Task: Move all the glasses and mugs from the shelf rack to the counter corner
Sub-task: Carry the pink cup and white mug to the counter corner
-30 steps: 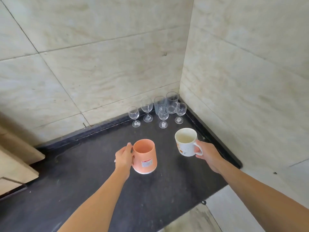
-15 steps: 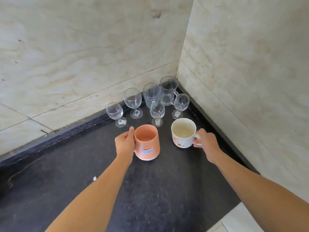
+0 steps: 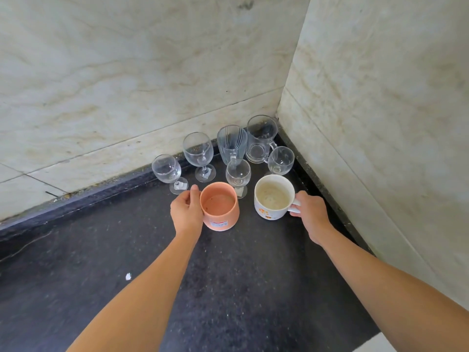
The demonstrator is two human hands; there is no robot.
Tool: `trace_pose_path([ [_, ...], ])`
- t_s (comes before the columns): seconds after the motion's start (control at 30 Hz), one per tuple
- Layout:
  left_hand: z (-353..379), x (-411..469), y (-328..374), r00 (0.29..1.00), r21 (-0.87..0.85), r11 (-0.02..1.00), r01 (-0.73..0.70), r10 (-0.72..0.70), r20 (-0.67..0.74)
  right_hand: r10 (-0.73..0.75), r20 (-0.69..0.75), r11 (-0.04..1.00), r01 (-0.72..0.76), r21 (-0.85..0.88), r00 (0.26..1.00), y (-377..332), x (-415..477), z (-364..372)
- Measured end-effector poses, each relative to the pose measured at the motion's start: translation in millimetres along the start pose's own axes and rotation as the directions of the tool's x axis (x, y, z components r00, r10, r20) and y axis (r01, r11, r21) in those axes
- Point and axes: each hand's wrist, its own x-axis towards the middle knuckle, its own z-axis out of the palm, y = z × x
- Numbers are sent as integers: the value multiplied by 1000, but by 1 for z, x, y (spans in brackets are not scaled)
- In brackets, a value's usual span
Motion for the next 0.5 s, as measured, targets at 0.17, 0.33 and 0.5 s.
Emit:
trace_pose_path([
  [0.17, -1, -3, -1, 999, 58, 997, -44, 45, -14, -108, 64, 990, 114, -84, 992, 3, 0, -4],
  [0.33, -18, -22, 9, 999, 188, 982, 12, -18, 29, -278, -1, 848, 245, -471, 961, 5, -17, -15],
  [0.5, -68, -62, 11, 999, 412, 911, -10, -10, 46, -662, 36, 573, 536, -620, 748, -6, -70, -16],
])
